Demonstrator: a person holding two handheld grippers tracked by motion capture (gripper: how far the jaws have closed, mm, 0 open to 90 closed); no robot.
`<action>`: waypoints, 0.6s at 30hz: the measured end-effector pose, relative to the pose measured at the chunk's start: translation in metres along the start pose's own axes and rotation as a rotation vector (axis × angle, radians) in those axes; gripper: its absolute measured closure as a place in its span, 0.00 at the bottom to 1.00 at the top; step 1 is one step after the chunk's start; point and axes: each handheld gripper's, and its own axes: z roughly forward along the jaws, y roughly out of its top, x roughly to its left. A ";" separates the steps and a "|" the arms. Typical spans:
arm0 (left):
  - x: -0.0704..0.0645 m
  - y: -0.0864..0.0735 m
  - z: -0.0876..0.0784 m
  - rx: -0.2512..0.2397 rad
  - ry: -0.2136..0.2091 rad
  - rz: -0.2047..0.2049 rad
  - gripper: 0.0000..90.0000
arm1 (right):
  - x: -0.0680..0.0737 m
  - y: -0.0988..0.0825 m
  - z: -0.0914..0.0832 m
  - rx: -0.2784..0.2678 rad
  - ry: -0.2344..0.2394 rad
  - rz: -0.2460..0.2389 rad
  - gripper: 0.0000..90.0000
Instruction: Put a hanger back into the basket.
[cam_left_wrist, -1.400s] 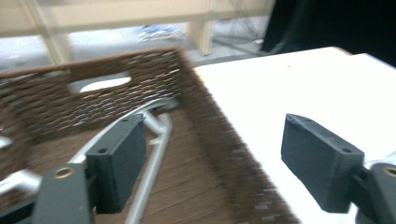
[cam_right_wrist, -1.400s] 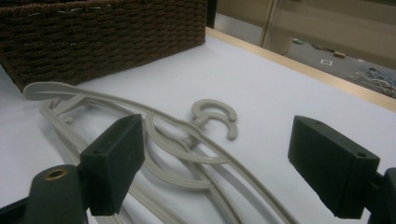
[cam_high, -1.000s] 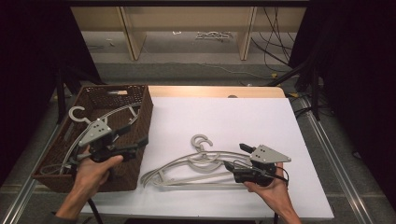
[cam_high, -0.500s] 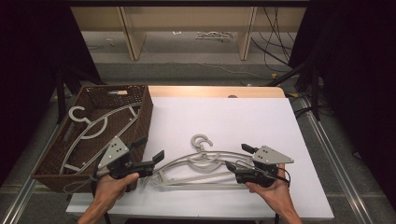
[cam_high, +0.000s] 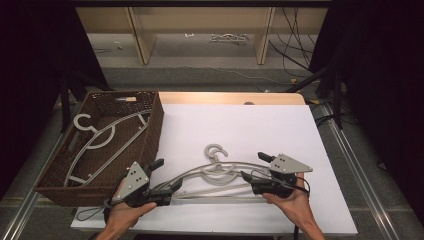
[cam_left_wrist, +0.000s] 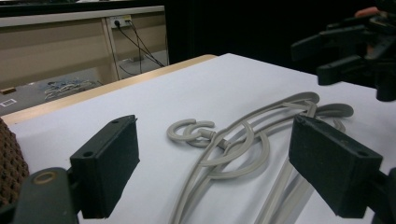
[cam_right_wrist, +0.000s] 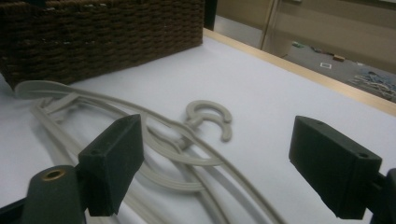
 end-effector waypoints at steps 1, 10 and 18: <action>0.000 0.000 0.000 0.000 0.000 0.000 0.18 | 0.000 0.000 0.000 0.000 0.000 0.000 0.21; -0.003 -0.003 0.001 0.015 -0.023 -0.002 0.18 | -0.030 0.005 0.028 0.164 0.016 -0.050 0.27; -0.002 -0.003 0.002 0.022 -0.031 0.012 0.18 | -0.048 0.011 0.051 0.289 0.039 -0.118 0.37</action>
